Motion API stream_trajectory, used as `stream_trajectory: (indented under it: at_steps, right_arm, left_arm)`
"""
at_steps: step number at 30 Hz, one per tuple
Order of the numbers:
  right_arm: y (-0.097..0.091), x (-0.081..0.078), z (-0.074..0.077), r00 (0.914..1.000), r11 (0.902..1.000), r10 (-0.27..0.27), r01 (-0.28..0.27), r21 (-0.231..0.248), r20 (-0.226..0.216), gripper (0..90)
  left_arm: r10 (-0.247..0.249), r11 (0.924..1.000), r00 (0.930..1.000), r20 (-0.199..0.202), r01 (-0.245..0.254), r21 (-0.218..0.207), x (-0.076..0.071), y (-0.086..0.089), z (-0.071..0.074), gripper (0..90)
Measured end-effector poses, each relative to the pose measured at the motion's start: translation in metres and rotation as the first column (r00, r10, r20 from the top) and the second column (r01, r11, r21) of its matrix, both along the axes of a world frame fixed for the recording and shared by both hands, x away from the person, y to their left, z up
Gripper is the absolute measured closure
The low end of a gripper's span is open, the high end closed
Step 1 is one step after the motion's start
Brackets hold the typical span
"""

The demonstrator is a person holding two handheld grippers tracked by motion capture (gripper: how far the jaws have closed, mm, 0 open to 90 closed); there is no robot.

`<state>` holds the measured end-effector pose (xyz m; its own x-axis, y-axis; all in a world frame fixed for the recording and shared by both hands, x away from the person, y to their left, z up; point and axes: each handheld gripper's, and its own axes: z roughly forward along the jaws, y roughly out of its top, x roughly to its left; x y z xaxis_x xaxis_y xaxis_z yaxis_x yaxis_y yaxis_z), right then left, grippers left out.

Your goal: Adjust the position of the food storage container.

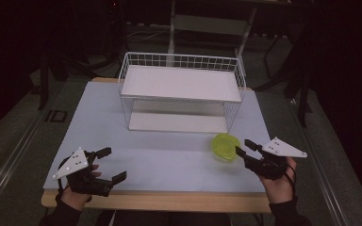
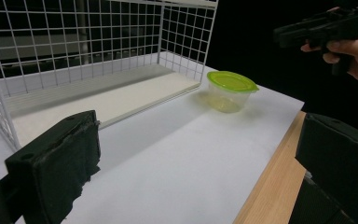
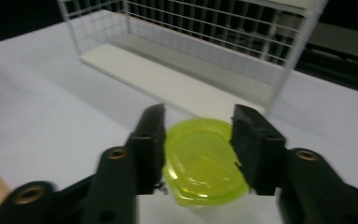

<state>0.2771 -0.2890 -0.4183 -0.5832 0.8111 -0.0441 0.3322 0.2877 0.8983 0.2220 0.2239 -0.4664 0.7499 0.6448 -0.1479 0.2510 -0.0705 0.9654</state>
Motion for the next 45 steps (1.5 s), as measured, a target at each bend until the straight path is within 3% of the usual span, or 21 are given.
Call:
stream_trajectory:
  at_steps: [3,6,10,13,16,18,19,23,28,31,33,40,45]
  right_arm:
    - [-0.01,0.013,-0.005,0.9986,0.9998,-0.022,0.022,-0.002,-0.049,63.6]
    - [-0.015,0.018,-0.008,0.9975,0.9992,-0.039,0.039,-0.008,-0.058,69.1]
    - [-0.023,0.028,-0.018,0.9925,0.9979,-0.064,0.063,-0.018,-0.104,80.2]
    - [-0.024,0.031,-0.021,0.9911,0.9977,-0.065,0.063,-0.026,-0.116,82.5]
    - [-0.032,0.043,-0.033,0.9815,0.9946,-0.102,0.097,-0.037,-0.162,89.7]
    - [-0.035,0.045,-0.036,0.9788,0.9944,-0.105,0.101,-0.032,-0.176,89.7]
    - [-0.038,0.051,-0.044,0.9716,0.9923,-0.123,0.118,-0.038,-0.202,89.9]
    - [-0.039,0.055,-0.053,0.9658,0.9906,-0.135,0.127,-0.052,-0.221,90.0]
    - [-0.038,0.068,-0.073,0.9454,0.9841,-0.172,0.153,-0.091,-0.277,90.0]
    - [-0.037,0.071,-0.08,0.9406,0.9829,-0.177,0.153,-0.103,-0.29,90.0]
    - [-0.034,0.074,-0.088,0.9326,0.9837,-0.173,0.148,-0.101,-0.317,90.0]
    - [-0.025,0.079,-0.098,0.9199,0.9891,-0.144,0.123,-0.082,-0.365,90.0]
    - [-0.018,0.079,-0.101,0.9153,0.99,-0.136,0.11,-0.088,-0.379,90.0]
  left_arm:
    - [0.0,1.0,1.0,0.0,0.0,-0.001,0.0,0.0,0.0,0.6]
    - [-0.001,1.0,1.0,0.001,0.001,0.0,0.0,0.0,0.0,0.6]
    - [-0.003,1.0,1.0,-0.002,0.003,0.004,0.001,-0.001,-0.001,0.6]
    - [-0.004,0.9999,1.0,-0.002,0.004,0.01,0.001,-0.001,-0.001,0.6]
    - [-0.006,0.9999,1.0,-0.001,0.006,0.01,0.0,-0.001,-0.001,0.6]
    - [-0.006,0.9999,1.0,-0.001,0.006,0.01,0.0,-0.001,-0.001,0.6]
    - [-0.007,0.9999,1.0,-0.001,0.007,0.01,0.0,-0.001,-0.001,0.6]
    - [-0.008,0.9999,1.0,0.0,0.008,0.009,0.0,-0.001,-0.001,0.6]
    - [-0.011,0.9999,0.9999,0.001,0.011,0.011,0.0,-0.002,-0.001,0.6]
    - [-0.012,0.9999,0.9999,0.002,0.012,0.011,0.0,-0.002,-0.001,0.6]
    - [-0.014,0.9998,0.9999,0.002,0.013,0.011,0.0,-0.002,-0.001,0.6]
    - [-0.017,0.9997,0.9998,0.003,0.017,0.015,0.0,-0.002,-0.001,0.6]
    - [-0.018,0.9997,0.9998,0.0,0.018,0.016,0.0,-0.002,-0.001,0.6]
